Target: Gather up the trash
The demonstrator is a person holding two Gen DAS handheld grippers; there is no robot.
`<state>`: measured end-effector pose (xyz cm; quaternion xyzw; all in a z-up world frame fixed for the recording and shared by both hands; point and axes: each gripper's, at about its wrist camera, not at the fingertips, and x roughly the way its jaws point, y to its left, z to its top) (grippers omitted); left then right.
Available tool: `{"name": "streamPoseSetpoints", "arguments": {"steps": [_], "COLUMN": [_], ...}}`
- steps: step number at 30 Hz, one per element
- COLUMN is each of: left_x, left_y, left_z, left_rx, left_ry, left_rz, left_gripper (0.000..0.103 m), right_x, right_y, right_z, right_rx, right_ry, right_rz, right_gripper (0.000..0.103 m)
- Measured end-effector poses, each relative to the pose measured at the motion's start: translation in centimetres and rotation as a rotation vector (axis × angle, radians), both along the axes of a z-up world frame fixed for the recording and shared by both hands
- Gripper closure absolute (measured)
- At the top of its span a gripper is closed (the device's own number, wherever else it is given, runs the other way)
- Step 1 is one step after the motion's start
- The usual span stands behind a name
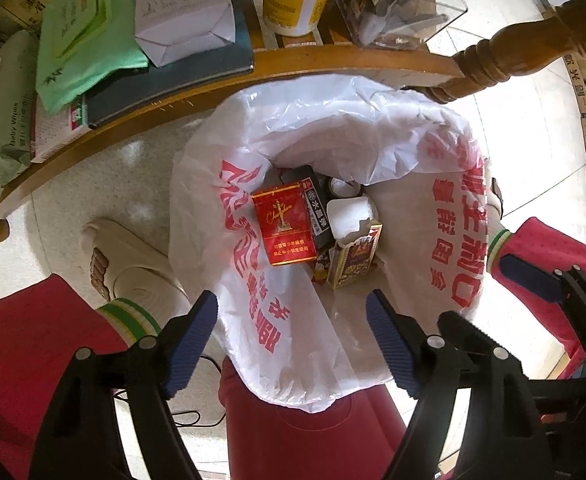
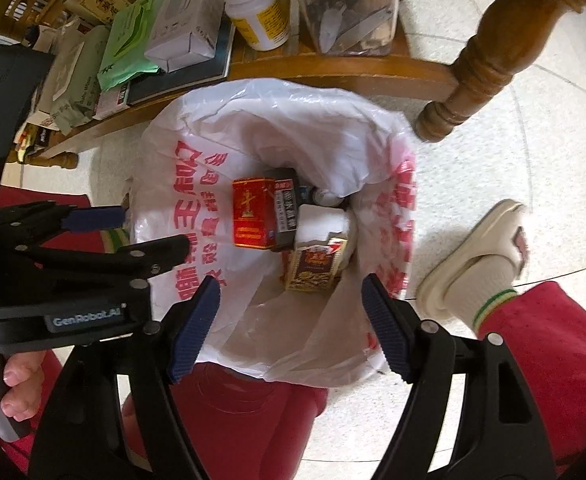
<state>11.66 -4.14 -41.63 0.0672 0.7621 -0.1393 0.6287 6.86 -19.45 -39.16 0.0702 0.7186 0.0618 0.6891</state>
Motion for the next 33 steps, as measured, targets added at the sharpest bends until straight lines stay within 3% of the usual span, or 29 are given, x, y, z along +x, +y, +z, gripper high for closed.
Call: {"name": "streamPoseSetpoints", "arguments": {"steps": [10,20,24,31,33], "left_x": [-1.8,-4.6,-6.0,-8.2,-9.0], "left_y": [1.0,1.8,2.0,2.9,3.1], "left_z": [5.3,12.8,17.3,25.9,28.5], "left_rx": [0.009,0.041,0.074,0.039,0.032], "left_ry": [-0.170,-0.410,-0.560,-0.776,-0.849], "left_rz": [0.002,0.027,0.044,0.111,0.130], "left_gripper": [0.020,0.019,0.019,0.019,0.013], "right_x": [-2.1,-4.8,-6.2,-9.2,-10.3], "right_y": [-0.4,0.4,1.1,1.1,1.1], "right_z": [4.3,13.2,17.4,25.4,28.2], "right_rx": [-0.062,-0.114,-0.148,-0.165,-0.177], "right_ry": [-0.084,-0.335,-0.465,-0.698,-0.775], "right_rz": [-0.041,-0.055,-0.041,-0.071,-0.089], "right_gripper": [0.029,0.022,0.022,0.014,0.011]}}
